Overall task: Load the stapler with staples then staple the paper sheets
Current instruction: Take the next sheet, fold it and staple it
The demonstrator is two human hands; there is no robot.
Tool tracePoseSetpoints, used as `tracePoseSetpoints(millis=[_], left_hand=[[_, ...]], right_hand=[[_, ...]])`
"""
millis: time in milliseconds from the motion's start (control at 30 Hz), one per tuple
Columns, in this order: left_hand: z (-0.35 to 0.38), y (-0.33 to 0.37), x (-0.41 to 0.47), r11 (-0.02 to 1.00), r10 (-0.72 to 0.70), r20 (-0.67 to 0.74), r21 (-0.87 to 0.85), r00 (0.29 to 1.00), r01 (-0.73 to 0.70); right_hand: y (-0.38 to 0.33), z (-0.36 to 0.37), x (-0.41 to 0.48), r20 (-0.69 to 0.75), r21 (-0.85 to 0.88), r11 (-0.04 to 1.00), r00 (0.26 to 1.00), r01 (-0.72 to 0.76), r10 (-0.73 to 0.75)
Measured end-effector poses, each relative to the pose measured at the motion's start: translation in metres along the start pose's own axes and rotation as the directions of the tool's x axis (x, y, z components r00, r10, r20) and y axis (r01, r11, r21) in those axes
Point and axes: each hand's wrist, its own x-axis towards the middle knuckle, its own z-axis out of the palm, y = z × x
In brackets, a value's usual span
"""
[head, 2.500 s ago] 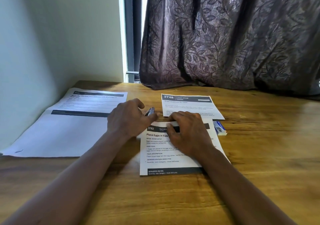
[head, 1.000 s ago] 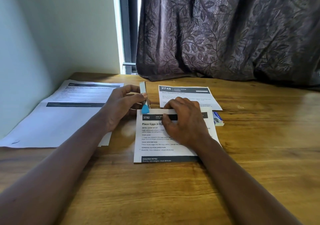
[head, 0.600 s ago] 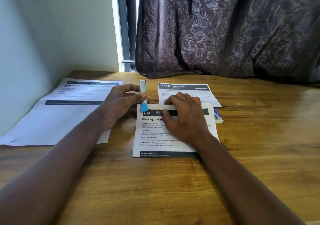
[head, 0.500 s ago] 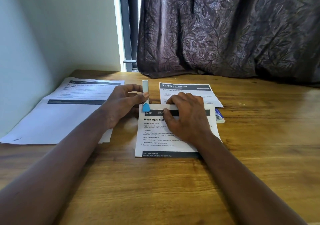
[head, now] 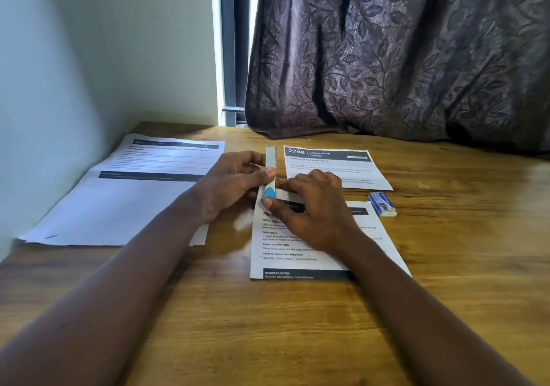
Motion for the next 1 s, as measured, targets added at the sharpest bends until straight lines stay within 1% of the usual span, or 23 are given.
tracePoseSetpoints(millis=[100,200,333,533,700,767,867,933,1000], left_hand=[[0.0,-0.001,0.001,1.0,0.003,0.019,0.007,1.0,-0.003],[0.0,-0.002,0.002,1.0,0.011,0.032,0.014,0.999,-0.011],[0.0,-0.003,0.003,0.999,0.027,0.053,0.02,0.998,-0.028],[0.002,-0.003,0.004,0.997,0.037,0.055,0.062,0.998,-0.041],[0.006,-0.004,0.004,0.993,0.052,0.035,0.109,0.998,-0.056],[0.005,-0.004,0.004,0.996,0.031,0.01,0.08,0.999,-0.032],[0.003,-0.004,0.004,1.0,-0.006,-0.058,-0.009,0.998,0.005],[0.005,-0.004,0.002,0.997,0.0,-0.104,-0.071,0.995,-0.008],[0.005,-0.004,0.001,0.991,0.018,-0.163,-0.126,0.986,-0.039]], right_hand=[[0.004,0.0,0.002,0.012,0.146,0.989,0.999,-0.038,0.037],[0.008,0.0,0.003,0.08,0.28,0.952,0.992,-0.12,0.102],[0.012,0.003,0.004,0.115,0.362,0.915,0.982,-0.179,0.147],[0.015,0.006,0.009,0.188,0.389,0.896,0.97,-0.216,0.152],[0.015,0.008,0.009,0.176,0.336,0.925,0.977,-0.176,0.122],[0.014,0.008,0.009,0.159,0.334,0.925,0.978,-0.179,0.132],[0.012,0.005,0.007,0.096,0.289,0.945,0.986,-0.157,0.134],[0.01,0.003,0.005,0.095,0.259,0.956,0.989,-0.136,0.115],[0.012,0.003,0.004,0.112,0.271,0.954,0.989,-0.125,0.097]])
